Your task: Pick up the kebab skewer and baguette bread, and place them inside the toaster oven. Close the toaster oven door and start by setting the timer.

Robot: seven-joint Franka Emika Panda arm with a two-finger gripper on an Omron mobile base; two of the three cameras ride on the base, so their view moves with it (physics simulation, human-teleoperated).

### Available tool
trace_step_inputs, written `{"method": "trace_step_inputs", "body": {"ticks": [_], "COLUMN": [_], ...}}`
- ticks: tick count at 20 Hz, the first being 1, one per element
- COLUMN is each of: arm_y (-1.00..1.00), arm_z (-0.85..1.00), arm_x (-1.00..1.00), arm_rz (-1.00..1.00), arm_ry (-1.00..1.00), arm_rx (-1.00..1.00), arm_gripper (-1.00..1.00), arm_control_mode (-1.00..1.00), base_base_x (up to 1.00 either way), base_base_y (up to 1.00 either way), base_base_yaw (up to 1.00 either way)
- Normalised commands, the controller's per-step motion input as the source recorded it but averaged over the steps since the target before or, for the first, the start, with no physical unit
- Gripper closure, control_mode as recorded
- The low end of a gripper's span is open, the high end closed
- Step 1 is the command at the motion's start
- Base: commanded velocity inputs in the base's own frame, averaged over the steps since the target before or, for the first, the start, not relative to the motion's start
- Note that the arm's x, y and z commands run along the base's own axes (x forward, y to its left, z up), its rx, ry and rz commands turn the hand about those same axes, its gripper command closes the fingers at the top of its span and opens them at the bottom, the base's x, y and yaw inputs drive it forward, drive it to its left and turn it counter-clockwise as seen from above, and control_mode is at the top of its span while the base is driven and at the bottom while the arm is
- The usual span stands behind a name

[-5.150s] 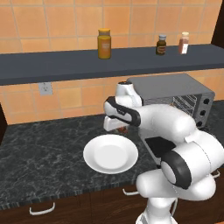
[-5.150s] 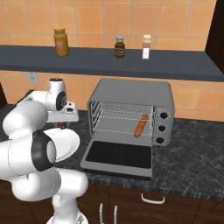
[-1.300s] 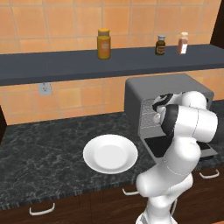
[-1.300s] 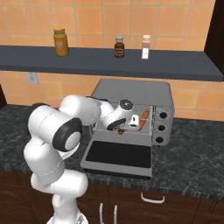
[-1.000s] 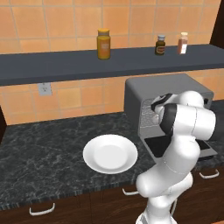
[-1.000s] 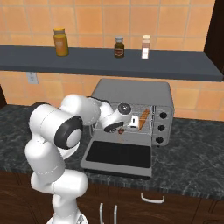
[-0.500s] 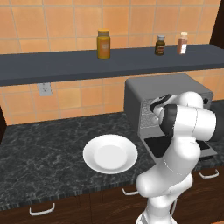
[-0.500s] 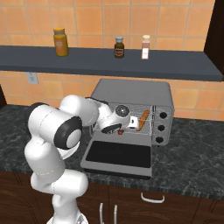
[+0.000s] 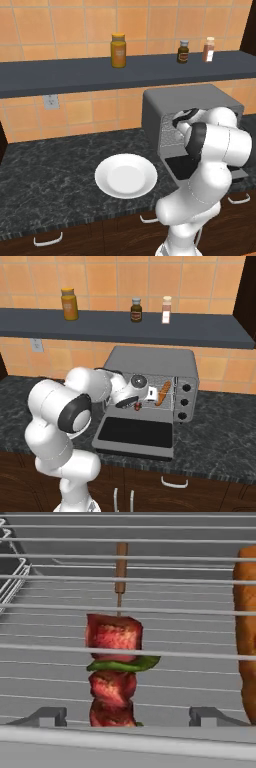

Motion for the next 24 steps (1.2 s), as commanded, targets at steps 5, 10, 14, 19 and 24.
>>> {"method": "trace_step_inputs", "body": {"ticks": [5, 10, 14, 19, 24], "arm_y": [-0.05, -0.03, -0.17, -0.36, -0.32], "arm_z": [0.22, 0.18, 0.46, 0.16, 0.00], "arm_x": [-0.45, -0.45, -0.43, -0.60, -0.55], "arm_rz": [0.00, 0.00, 0.00, 0.00, 0.00], "arm_ry": [0.00, 0.00, 0.00, 0.00, 0.00], "arm_rx": [0.00, 0.00, 0.01, 0.04, 0.03], "arm_gripper": [-1.00, -1.00, -1.00, -1.00, -1.00], "arm_control_mode": [-1.00, -1.00, -1.00, -1.00, -1.00], "base_base_x": [0.00, 0.00, 0.00, 0.00, 0.00], "base_base_y": [0.00, 0.00, 0.00, 0.00, 0.00], "base_base_yaw": [0.00, 0.00, 0.00, 0.00, 0.00]}}
